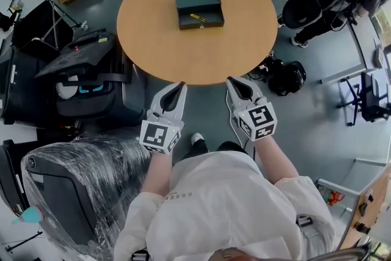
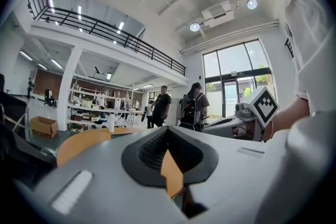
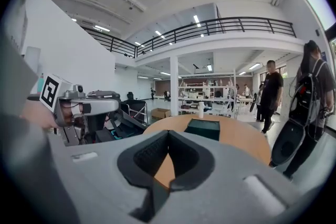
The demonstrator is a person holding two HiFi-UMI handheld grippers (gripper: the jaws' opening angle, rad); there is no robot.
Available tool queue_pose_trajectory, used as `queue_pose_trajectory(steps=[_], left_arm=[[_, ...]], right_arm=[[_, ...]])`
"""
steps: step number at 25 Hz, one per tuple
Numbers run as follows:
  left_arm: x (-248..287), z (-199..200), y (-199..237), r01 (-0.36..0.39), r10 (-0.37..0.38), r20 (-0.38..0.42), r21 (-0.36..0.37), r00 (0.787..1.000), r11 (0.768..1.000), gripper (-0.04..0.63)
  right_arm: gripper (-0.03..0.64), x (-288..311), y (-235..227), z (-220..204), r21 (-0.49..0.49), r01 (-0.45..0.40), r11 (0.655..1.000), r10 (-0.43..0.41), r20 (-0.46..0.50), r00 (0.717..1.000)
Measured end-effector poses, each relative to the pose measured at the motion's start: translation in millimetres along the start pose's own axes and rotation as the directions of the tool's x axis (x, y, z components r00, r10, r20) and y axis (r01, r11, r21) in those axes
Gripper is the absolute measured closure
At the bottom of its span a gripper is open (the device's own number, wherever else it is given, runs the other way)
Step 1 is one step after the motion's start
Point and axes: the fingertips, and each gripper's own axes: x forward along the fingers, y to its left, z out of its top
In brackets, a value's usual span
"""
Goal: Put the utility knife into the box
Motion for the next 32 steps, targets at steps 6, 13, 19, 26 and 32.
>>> queue_pose_trajectory(steps=[6,13,19,26,32], left_arm=[[-1,6,-14,-0.003,0.003,0.006,0.013,1.0,1.0,0.58],[7,11,-27,0.003,-0.004,0.014,0.021,1.0,1.0,0.58],[16,10,-34,0.013,-0.013,0.014,0.016,1.0,1.0,0.58],[20,11,-31,0.006,-0.006,0.01,0.019,1.0,1.0,0.58],[21,11,-29,0.001,-0.001,0.007,0.022,1.0,1.0,0.58]], right_arm=[[0.624,-7,1,4,-0.015,-0.021,1.0,0.021,0.01,1.0],[0.624,-15,0,10,-0.027,-0.044,0.999,0.045,0.028,0.999],[0.624,-18,-9,8,-0.017,-0.042,0.999,0.042,0.022,0.999],[0.624,-14,-15,8,0.0,-0.044,0.999,0.044,0.023,0.999],[0.624,-10,-14,8,-0.007,-0.053,0.999,0.054,0.021,0.998]])
